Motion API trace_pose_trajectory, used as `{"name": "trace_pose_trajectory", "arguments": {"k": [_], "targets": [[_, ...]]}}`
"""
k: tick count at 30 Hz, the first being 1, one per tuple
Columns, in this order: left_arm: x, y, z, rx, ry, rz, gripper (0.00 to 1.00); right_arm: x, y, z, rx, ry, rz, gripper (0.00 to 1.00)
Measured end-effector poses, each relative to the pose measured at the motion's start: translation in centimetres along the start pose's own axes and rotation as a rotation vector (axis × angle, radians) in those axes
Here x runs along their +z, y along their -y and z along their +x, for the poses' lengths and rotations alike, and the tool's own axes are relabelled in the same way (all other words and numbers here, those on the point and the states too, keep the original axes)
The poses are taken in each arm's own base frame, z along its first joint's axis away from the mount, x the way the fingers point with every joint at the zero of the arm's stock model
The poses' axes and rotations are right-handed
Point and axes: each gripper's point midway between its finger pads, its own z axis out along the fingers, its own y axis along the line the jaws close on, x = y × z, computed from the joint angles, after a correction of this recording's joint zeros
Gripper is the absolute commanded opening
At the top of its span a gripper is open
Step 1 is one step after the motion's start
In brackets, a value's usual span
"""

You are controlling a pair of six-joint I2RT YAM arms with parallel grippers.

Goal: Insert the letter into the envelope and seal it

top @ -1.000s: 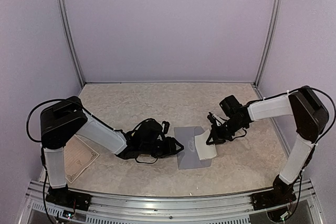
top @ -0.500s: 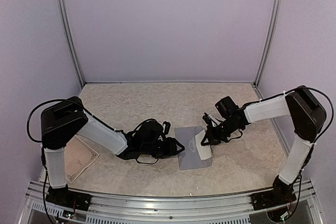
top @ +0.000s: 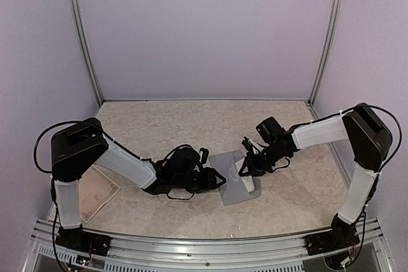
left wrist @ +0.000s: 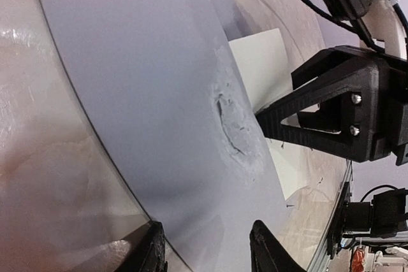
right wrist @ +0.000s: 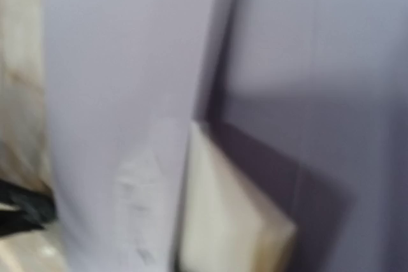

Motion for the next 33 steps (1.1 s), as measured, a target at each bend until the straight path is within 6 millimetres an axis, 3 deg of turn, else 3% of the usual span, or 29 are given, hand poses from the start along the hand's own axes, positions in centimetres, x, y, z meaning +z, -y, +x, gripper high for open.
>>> {"name": "trace_pose_trajectory", "arguments": {"k": [3,6,13,23,33], "targets": [[-0.1,-0.1,-0.1,0.006,0.007,-0.012,0.43,-1.1,0.0,-0.6,-0.019,0.023,0.043,0.51],[-0.4,-0.4,-0.2,0.015,0.011,-0.038,0.43,-3.0,-0.7,-1.7,-0.060,0.067,0.078,0.58],[-1.8,0.4,-1.6,0.043,0.052,-0.063,0.45,-6.0,-1.1,-2.8,-0.111,0.134,0.156,0.57],[-1.8,0.2,-1.5,0.047,0.044,-0.067,0.46,-4.4,-1.2,-1.1,-0.121,0.090,0.164,0.51],[-1.0,-1.1,-0.6,0.047,0.020,-0.094,0.45,-1.9,0.6,0.5,-0.084,0.027,0.188,0.48]]}}
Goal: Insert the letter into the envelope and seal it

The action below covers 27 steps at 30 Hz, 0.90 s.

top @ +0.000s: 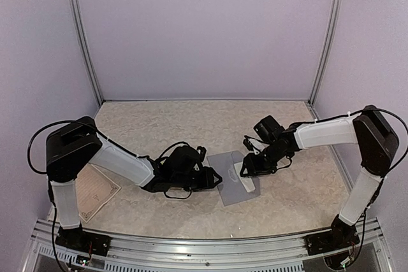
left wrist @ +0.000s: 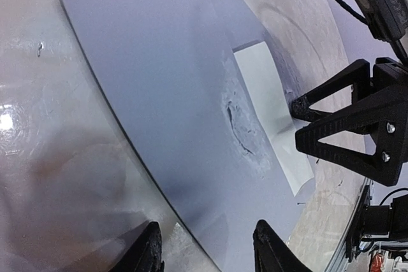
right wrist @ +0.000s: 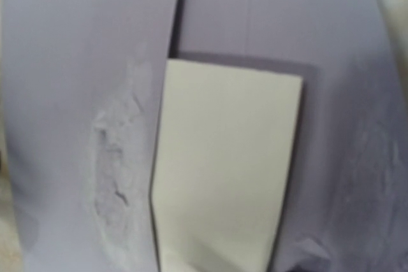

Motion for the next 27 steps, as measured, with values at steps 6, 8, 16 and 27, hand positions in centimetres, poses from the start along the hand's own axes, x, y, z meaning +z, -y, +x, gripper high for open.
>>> {"name": "trace_pose_trajectory", "arguments": {"k": [6,8,16,27], "targets": [[0.3,0.1,-0.1,0.000,0.004,0.006,0.40,0.7,0.1,0.1,0.004,-0.006,-0.001,0.45],[0.4,0.1,-0.1,0.000,0.005,0.009,0.39,0.8,0.0,-0.1,0.004,-0.002,-0.007,0.44],[0.6,0.2,-0.1,0.000,0.007,0.016,0.38,1.2,-0.8,-0.1,-0.015,-0.002,-0.019,0.44],[0.6,0.2,-0.1,-0.001,0.007,0.017,0.38,1.8,-2.1,-0.3,-0.035,-0.007,-0.030,0.44]]}}
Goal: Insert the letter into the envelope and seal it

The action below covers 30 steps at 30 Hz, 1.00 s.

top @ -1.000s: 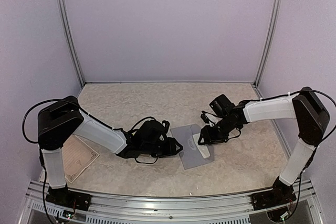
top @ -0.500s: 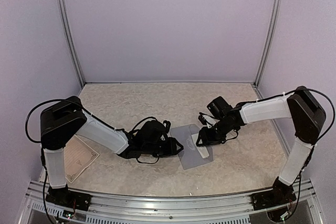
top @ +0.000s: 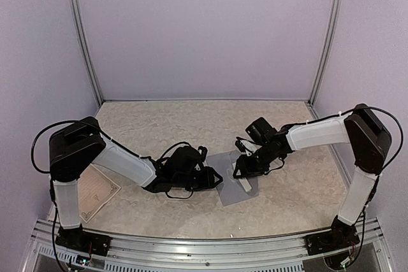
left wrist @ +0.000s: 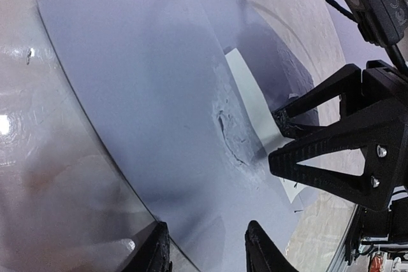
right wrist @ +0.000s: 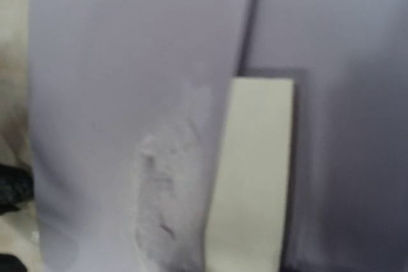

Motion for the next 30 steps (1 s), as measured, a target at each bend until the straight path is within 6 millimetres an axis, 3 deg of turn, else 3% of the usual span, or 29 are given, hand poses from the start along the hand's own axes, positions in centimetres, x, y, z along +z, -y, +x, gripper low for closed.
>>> {"name": "trace_pose_trajectory", "arguments": {"k": [12,18,30], "targets": [[0.0,0.0,0.0,-0.001,0.000,0.001,0.38,0.5,-1.2,0.0,-0.018,-0.008,-0.003,0.44],[0.0,0.0,-0.1,-0.001,0.003,-0.001,0.41,0.5,-1.2,0.0,-0.015,-0.009,0.023,0.50],[-0.9,1.4,1.1,0.018,-0.012,0.017,0.46,-1.8,-0.7,0.9,0.019,0.012,0.070,0.53]]}}
